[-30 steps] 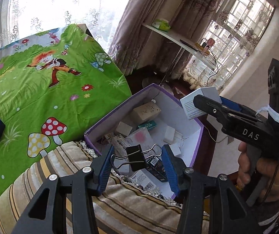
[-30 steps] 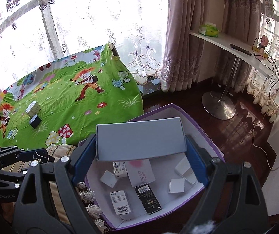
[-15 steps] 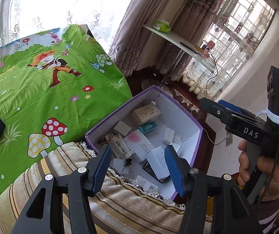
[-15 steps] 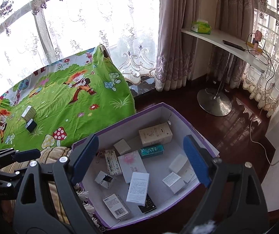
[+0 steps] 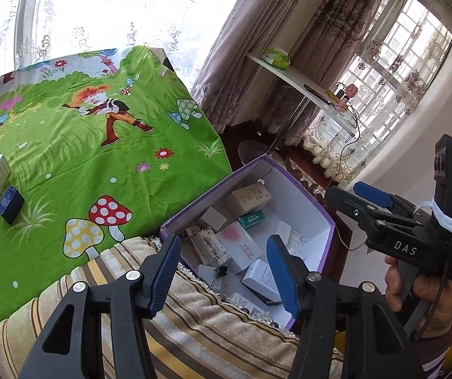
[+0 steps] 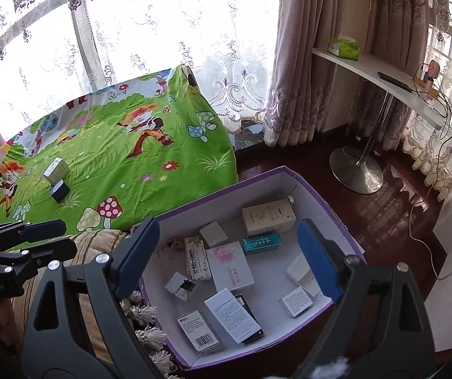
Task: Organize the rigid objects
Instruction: 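Move both open grippers back to the last items on the bed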
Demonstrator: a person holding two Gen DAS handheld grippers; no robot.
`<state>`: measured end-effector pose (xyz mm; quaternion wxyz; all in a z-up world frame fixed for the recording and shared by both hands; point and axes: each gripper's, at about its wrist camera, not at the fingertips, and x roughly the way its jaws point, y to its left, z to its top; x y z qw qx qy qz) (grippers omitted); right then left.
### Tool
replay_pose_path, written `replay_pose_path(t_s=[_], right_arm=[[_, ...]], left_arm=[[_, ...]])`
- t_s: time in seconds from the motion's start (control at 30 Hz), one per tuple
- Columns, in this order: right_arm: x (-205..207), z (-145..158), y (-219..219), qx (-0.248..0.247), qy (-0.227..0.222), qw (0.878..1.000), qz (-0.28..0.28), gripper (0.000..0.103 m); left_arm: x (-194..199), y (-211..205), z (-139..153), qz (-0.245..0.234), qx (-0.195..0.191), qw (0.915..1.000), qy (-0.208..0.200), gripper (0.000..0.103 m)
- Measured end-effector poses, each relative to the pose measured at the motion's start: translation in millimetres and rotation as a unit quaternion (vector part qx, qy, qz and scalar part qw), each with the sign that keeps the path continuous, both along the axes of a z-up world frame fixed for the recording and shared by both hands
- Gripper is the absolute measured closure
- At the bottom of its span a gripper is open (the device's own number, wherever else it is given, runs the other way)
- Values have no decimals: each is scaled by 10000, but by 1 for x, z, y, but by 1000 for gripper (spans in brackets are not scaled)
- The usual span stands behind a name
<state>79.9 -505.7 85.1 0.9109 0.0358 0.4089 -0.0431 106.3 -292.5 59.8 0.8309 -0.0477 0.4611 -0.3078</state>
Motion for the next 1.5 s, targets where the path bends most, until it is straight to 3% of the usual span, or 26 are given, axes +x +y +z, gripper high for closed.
replay_pose_path(t_s=[0.47, 1.0, 1.3, 1.5], right_arm=[[29, 1, 68, -139, 133, 9969, 762, 12], [76, -11, 172, -243, 258, 9814, 1888, 12], [110, 3, 225, -175, 107, 9742, 2248, 12], [132, -3, 259, -138, 202, 9679, 2501, 12]], left_arm=[[43, 87, 15, 1031, -85, 9946, -114, 45], [90, 178, 10, 1927, 5, 9813, -44, 45], [116, 216, 19, 2324, -89, 9725, -88, 45], [132, 242, 24, 2589, -182, 9657, -124, 45]])
